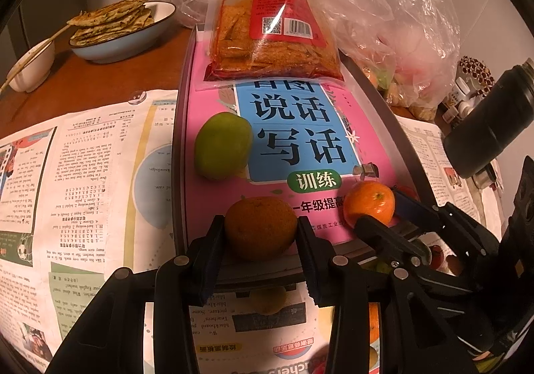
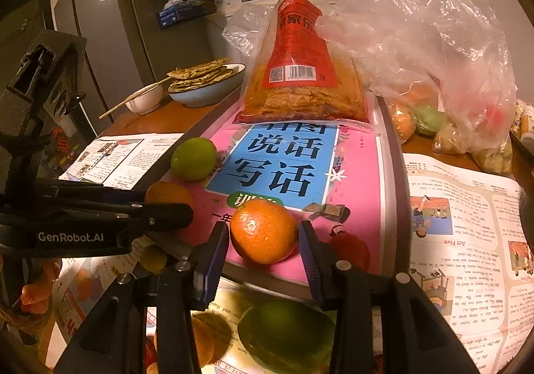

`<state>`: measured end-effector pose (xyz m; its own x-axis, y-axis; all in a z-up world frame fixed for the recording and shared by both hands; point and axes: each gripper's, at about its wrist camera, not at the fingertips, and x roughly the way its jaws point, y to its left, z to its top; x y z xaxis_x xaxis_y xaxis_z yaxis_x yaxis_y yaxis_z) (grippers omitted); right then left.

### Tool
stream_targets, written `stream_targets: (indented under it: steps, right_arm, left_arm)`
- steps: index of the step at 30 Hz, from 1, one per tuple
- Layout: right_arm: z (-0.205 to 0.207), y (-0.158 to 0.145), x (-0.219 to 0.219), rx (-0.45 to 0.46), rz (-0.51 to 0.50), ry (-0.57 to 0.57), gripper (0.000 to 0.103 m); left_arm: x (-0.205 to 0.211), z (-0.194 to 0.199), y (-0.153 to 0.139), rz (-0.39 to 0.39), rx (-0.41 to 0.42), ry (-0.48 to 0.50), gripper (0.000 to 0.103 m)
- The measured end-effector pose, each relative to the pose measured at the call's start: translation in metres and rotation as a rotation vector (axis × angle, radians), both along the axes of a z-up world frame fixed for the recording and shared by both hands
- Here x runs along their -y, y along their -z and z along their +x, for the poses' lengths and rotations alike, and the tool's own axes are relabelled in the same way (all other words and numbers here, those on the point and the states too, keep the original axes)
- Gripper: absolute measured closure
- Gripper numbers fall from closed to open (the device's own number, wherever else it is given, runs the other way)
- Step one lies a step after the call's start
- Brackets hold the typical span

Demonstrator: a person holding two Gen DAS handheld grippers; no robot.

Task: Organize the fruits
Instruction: 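Open the left tool to release the kiwi on the book while the right tool releases the mandarin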

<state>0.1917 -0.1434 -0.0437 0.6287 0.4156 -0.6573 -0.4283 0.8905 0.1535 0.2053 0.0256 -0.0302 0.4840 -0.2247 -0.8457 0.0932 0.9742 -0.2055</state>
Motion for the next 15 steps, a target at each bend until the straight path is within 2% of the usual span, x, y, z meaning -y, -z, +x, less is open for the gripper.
stream_targets:
  steps: [8, 10, 15]
  right_arm:
    - [-0.006, -0.008, 0.001, 0.023, 0.015, -0.001, 0.054]
    - [-0.008, -0.010, 0.001, 0.028, 0.015, 0.001, 0.048]
    - [-0.012, -0.014, 0.002, 0.036, 0.025, 0.009, 0.044]
  left_arm:
    - [-0.001, -0.002, 0.000, 0.007, 0.001, 0.005, 0.059]
    - [-0.001, -0.003, -0.001, 0.010, 0.004, 0.005, 0.059]
    - [-0.001, -0.004, -0.001, 0.012, 0.003, 0.007, 0.059]
